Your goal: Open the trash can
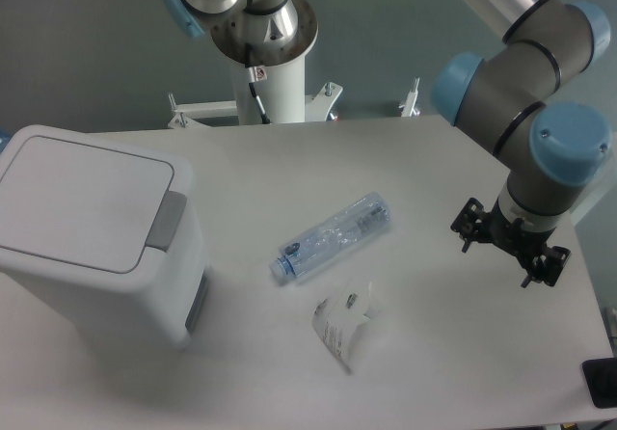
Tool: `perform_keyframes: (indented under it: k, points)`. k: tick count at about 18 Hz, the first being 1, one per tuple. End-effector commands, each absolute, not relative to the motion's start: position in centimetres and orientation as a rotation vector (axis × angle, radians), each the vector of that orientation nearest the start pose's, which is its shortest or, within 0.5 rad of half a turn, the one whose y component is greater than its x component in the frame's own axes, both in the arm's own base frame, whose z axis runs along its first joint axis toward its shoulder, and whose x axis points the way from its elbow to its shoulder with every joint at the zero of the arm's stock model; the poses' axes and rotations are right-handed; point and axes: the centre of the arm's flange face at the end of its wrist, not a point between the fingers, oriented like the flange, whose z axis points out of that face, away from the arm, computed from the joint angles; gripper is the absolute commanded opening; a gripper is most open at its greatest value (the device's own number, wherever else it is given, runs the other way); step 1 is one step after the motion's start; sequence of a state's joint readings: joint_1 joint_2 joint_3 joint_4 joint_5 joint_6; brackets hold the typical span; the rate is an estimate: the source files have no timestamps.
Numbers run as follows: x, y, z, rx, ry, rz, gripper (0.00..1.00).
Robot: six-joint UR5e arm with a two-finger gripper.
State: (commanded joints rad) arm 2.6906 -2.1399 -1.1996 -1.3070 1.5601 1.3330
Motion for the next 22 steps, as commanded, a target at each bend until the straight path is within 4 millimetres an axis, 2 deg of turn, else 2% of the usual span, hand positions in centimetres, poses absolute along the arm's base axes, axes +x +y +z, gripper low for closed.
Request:
perform_keyframes:
  k: [6, 9, 10, 15, 17, 19, 22]
  points:
    - [-58.5, 44.0, 34.9, -3.067, 0.342, 0.116, 1.0]
    - [-58.4, 44.5, 33.6, -2.986, 0.306, 0.142, 1.0]
    - [-58.3, 44.5, 33.3, -2.942, 0.252, 0.166, 1.0]
    - [-57.6, 45.9, 33.8, -2.832, -0.092, 0.068, 1.0]
    - [-57.2, 46.4, 33.4, -2.829, -0.13, 0.045, 1.0]
    - [-56.1, 47.9, 33.3, -2.801, -0.12, 0.006, 1.0]
    - [-55.4, 49.2, 34.6, -2.652, -0.259, -0.132, 1.0]
